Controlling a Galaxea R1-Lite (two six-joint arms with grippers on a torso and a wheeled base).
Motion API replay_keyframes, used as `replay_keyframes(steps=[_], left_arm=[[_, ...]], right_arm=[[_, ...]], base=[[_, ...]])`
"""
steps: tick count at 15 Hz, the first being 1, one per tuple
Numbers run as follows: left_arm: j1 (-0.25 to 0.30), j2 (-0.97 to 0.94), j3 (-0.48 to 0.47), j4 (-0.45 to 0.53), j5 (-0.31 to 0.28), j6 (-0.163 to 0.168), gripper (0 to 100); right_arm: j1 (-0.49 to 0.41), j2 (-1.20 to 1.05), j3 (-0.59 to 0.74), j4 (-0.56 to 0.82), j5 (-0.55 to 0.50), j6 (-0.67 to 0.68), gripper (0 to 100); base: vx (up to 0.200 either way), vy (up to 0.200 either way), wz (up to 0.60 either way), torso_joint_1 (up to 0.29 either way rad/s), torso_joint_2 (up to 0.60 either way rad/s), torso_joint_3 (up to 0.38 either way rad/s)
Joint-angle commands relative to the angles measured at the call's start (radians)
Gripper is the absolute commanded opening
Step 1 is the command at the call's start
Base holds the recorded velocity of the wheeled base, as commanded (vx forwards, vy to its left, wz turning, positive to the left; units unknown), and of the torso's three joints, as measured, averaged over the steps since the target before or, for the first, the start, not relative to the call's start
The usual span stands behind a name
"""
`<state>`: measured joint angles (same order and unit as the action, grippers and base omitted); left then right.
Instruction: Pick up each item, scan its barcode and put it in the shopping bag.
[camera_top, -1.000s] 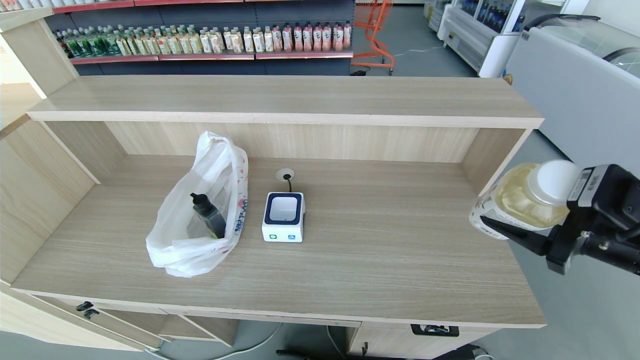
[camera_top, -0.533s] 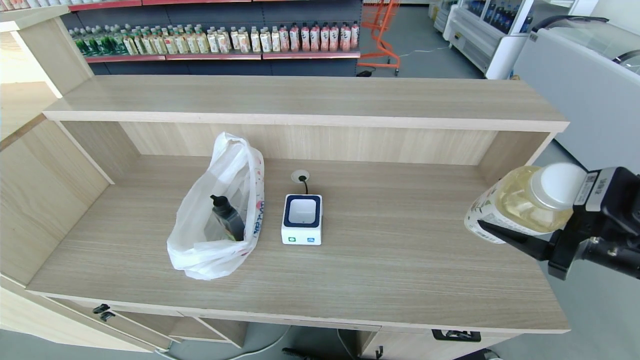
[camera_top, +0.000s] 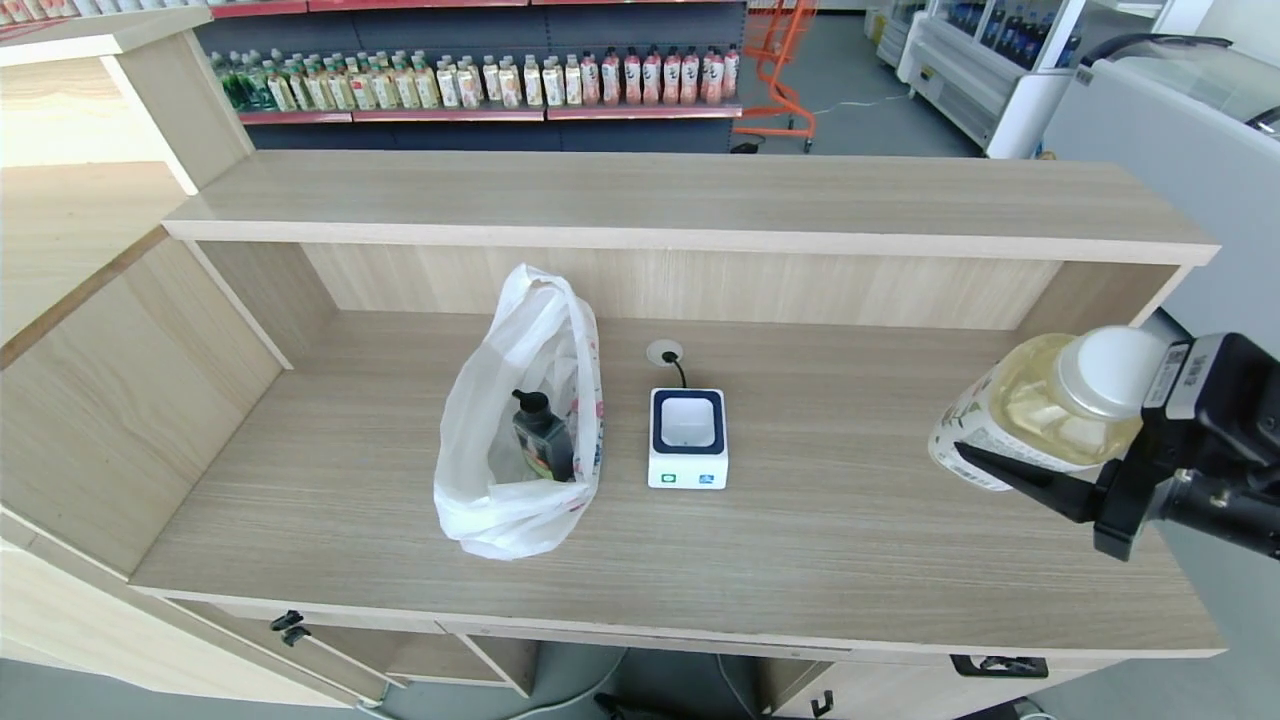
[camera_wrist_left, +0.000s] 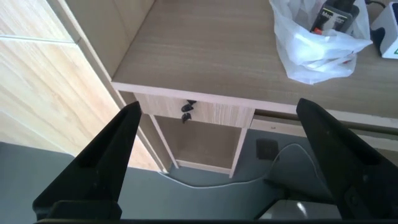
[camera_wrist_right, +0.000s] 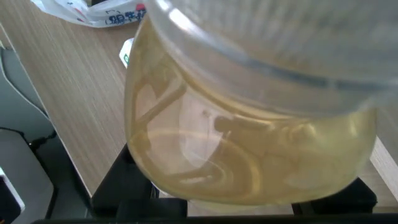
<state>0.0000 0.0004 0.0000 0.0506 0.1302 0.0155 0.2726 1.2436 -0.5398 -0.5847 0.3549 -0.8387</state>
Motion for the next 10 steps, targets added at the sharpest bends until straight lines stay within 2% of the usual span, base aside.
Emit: replay_keyframes(steps=[1,4,10], left_arm=[[0.0,0.0,0.0,0.0,0.0,0.0,100],[0.0,0.0,0.0,0.0,0.0,0.001,100],[0.0,0.0,0.0,0.0,0.0,0.001,100]], right_arm=[[0.0,0.008,0.0,-0.003,0.003,0.0,0],[0.0,0.014,0.004,-0.001,0.056,0.0,0],[0.0,0.079,-0.023,-0.004,0.151,-0.002,0]], base=[[0.0,0.0,0.0,0.0,0.0,0.0],[0.0,0.0,0.0,0.0,0.0,0.0],[0.2,0.0,0.0,0.001,0.0,0.004]])
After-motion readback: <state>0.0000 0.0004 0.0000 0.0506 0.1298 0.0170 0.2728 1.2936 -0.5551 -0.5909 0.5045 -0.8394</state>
